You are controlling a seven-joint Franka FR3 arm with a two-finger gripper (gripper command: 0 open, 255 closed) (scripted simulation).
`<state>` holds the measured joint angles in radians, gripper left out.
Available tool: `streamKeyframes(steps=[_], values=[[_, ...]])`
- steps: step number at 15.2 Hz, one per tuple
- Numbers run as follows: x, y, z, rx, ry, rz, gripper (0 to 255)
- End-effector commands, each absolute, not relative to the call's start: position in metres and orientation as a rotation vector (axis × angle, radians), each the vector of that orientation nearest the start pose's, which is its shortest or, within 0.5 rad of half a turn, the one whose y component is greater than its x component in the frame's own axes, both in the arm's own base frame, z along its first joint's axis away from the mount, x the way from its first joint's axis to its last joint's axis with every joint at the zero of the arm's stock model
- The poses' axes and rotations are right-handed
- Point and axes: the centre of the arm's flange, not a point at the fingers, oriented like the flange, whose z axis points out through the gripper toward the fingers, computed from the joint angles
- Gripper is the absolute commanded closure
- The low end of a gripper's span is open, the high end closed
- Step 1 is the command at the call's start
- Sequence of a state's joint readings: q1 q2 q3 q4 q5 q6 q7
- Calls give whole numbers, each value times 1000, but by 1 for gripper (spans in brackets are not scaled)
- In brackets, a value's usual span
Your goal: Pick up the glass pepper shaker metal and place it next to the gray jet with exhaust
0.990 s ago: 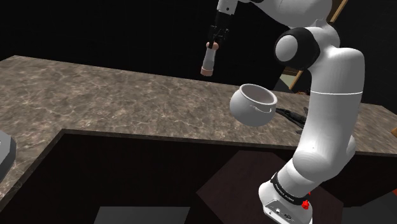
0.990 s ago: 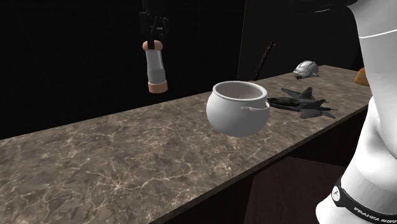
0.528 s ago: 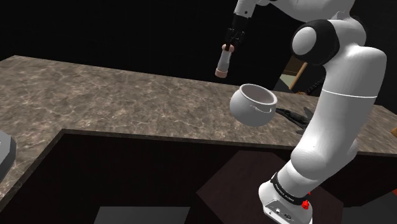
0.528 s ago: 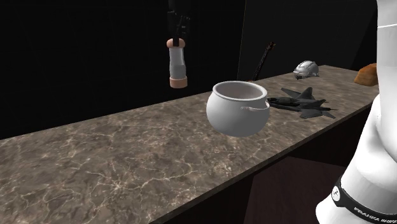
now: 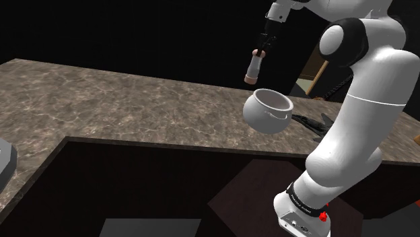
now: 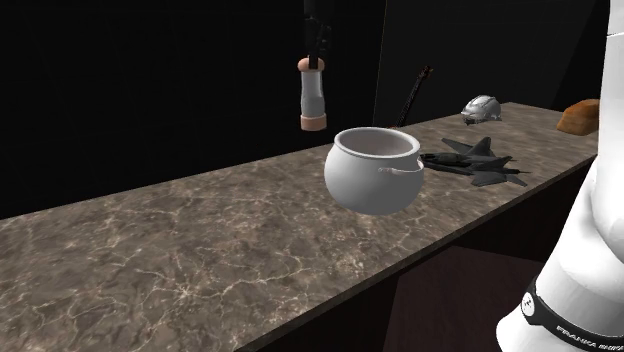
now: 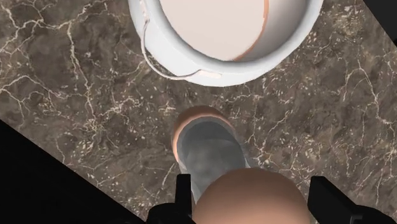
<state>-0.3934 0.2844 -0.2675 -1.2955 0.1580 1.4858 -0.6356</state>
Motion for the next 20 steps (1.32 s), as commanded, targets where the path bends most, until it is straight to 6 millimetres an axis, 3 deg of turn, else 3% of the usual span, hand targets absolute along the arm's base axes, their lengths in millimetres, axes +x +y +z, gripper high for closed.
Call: streamKeyframes(steps=[1, 18, 20], values=[[499, -370, 582, -3023, 15, 26, 255], [350, -541, 583, -3023, 15, 26, 255], [350, -541, 572, -3023, 15, 26, 255]])
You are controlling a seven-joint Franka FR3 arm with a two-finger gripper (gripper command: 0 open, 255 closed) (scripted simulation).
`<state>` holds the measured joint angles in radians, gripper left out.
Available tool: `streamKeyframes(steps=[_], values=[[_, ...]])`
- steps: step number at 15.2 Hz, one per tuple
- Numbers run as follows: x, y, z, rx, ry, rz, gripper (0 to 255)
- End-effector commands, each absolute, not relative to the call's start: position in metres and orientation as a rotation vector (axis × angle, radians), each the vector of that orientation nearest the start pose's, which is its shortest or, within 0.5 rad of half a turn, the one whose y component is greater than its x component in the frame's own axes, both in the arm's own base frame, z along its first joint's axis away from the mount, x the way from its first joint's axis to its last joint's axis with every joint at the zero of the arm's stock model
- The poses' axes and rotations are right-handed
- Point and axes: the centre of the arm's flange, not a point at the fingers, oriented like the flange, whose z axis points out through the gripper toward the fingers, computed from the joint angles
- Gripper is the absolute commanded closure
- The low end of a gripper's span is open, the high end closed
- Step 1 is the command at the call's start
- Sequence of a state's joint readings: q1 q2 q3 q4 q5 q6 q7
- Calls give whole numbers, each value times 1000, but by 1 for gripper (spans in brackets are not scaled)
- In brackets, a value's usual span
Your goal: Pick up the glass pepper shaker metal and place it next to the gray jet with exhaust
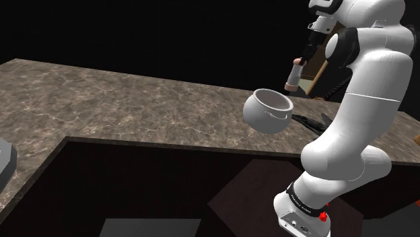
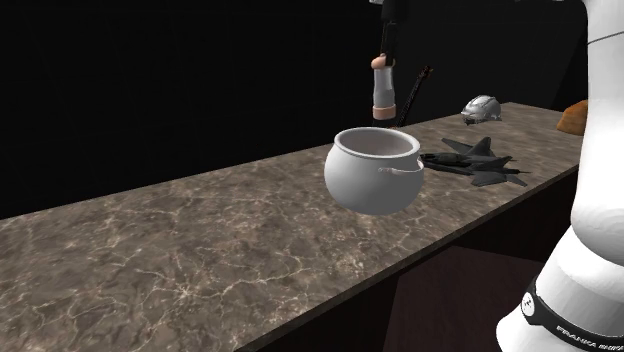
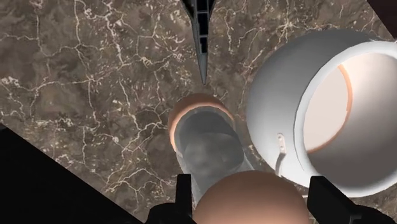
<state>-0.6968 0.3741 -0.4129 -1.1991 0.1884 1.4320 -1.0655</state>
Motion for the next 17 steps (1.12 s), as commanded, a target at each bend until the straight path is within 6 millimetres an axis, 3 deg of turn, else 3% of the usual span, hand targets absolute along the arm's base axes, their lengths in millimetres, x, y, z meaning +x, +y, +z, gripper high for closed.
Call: streamKeyframes(steps=[1, 17], values=[[350, -541, 567, -3023, 15, 26, 255], [350, -541, 482, -3023, 15, 26, 255]])
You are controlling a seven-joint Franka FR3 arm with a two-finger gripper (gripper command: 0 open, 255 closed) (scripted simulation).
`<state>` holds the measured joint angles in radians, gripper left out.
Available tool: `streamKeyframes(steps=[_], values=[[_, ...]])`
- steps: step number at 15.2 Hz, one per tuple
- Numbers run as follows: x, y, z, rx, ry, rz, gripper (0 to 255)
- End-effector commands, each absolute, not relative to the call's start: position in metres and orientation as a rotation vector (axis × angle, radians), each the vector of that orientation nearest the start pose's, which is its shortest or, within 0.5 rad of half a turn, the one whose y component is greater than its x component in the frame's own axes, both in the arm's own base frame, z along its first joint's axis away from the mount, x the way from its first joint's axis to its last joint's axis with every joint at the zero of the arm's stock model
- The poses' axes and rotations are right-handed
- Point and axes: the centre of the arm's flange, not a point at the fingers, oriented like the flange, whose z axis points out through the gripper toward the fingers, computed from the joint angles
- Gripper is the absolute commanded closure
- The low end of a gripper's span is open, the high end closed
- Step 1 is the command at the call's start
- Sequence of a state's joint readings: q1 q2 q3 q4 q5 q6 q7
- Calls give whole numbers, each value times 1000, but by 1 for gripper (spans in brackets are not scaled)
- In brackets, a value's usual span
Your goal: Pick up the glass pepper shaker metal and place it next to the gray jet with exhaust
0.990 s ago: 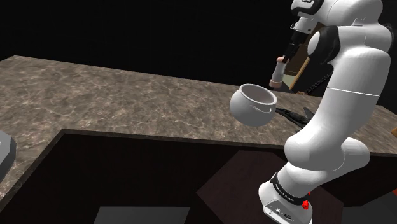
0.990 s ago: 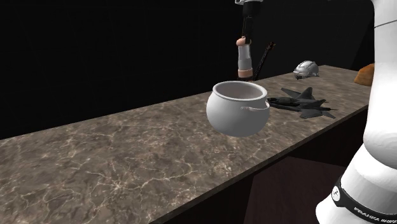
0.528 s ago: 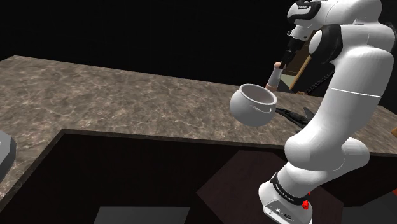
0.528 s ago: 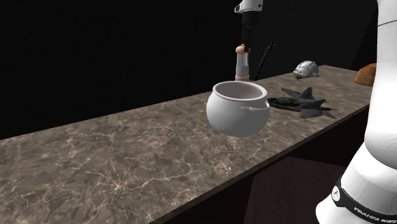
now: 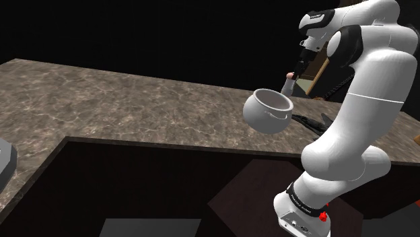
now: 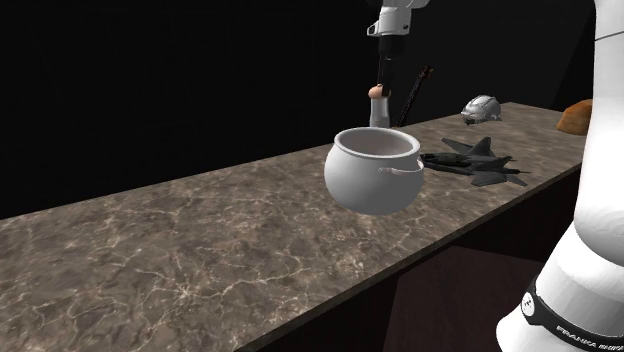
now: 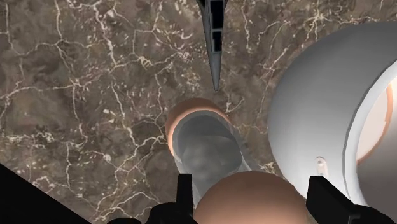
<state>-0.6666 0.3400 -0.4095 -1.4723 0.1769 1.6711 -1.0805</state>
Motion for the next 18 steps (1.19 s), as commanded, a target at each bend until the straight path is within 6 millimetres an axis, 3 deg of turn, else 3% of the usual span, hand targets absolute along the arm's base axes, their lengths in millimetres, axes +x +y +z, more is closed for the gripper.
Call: streamKeyframes(steps=[1, 11, 18], values=[[350, -541, 477, -3023, 15, 26, 255], [350, -541, 424, -3023, 15, 26, 255], [350, -541, 424, -3023, 15, 26, 255]])
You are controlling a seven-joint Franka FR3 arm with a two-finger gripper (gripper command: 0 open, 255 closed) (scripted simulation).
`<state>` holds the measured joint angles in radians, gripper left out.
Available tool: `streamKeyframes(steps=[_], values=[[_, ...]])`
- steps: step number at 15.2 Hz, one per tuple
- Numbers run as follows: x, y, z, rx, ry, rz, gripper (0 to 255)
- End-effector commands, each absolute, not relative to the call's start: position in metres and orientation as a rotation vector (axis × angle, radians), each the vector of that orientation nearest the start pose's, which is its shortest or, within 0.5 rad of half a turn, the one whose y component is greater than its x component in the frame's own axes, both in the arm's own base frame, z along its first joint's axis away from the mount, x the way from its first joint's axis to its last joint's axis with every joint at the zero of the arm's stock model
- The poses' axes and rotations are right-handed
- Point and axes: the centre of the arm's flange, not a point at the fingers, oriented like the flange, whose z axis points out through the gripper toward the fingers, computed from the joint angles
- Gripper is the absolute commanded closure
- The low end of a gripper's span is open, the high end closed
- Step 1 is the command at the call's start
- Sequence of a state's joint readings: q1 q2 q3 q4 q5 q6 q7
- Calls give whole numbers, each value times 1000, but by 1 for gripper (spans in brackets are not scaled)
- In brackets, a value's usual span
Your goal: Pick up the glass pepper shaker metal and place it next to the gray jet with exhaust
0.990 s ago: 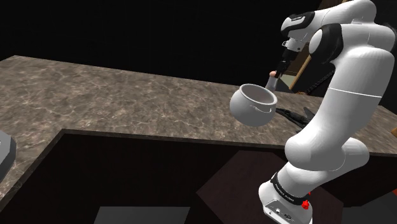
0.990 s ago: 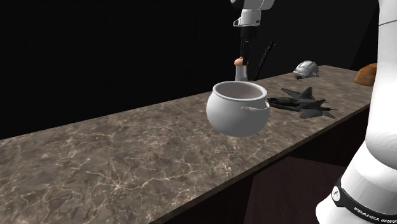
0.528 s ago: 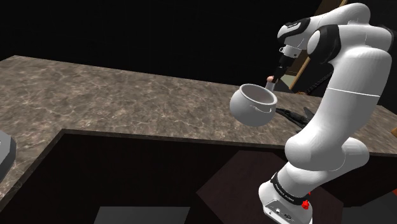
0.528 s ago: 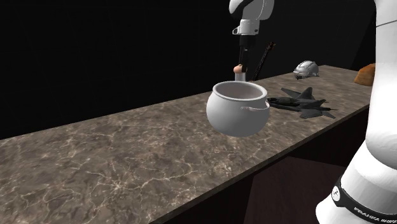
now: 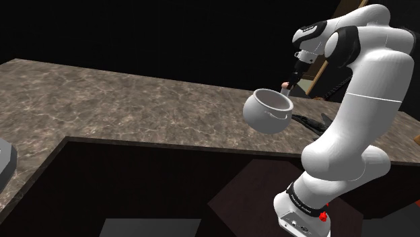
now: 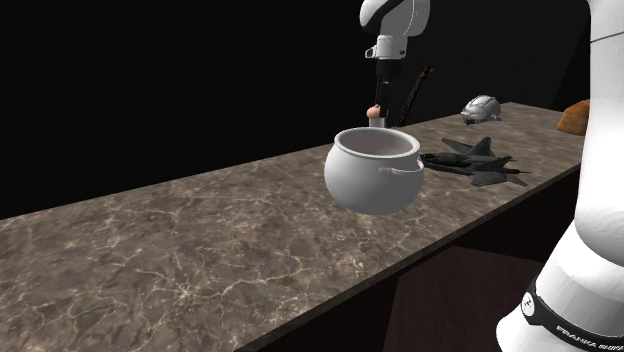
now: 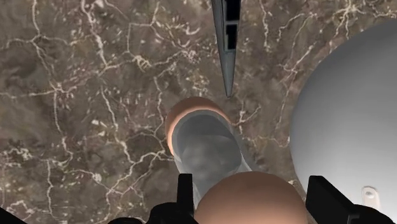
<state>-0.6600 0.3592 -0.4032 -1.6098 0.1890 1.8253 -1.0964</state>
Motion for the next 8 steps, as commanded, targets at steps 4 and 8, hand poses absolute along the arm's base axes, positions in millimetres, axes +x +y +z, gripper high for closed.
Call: streamKeyframes(steps=[4, 8], values=[[350, -541, 424, -3023, 15, 26, 0], [351, -545, 450, -3023, 15, 26, 0]])
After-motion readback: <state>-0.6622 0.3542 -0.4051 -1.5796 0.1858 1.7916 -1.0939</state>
